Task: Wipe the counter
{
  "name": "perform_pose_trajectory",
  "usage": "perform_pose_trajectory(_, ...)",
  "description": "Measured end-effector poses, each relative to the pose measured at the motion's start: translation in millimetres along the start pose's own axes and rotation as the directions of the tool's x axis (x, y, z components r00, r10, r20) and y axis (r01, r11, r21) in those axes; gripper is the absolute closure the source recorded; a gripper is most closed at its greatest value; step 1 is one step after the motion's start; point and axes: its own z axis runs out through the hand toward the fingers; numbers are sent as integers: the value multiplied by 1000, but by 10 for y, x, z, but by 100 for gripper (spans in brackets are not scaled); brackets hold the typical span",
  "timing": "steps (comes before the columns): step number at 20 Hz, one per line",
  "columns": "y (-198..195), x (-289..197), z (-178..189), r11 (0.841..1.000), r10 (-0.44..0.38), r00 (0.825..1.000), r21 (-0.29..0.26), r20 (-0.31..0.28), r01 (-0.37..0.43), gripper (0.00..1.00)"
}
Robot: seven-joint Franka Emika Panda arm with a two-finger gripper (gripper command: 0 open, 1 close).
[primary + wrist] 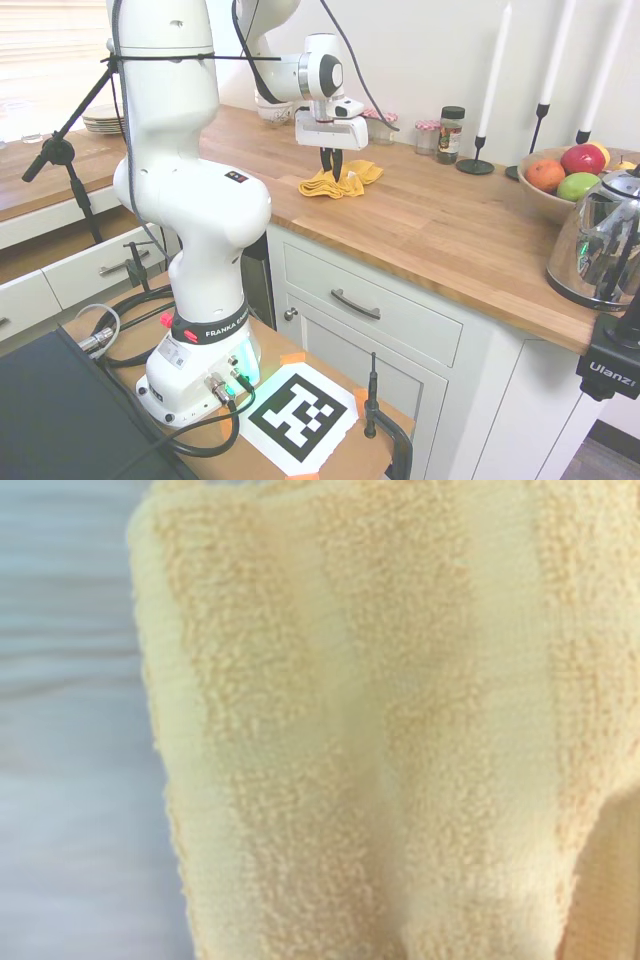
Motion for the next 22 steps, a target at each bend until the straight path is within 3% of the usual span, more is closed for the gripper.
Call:
perform_pose_trajectory(9,899,972,153,993,92,994,65,62,-96,100)
perform_pose_trajectory(16,2004,1723,295,971,197,975,119,100,-209,100)
perform_pose_trajectory(21,2348,1926,334,959,231,967,140,110,-245,100)
perform_pose_trajectory(22,2350,1926,334,959,232,966,140,111,-247,0)
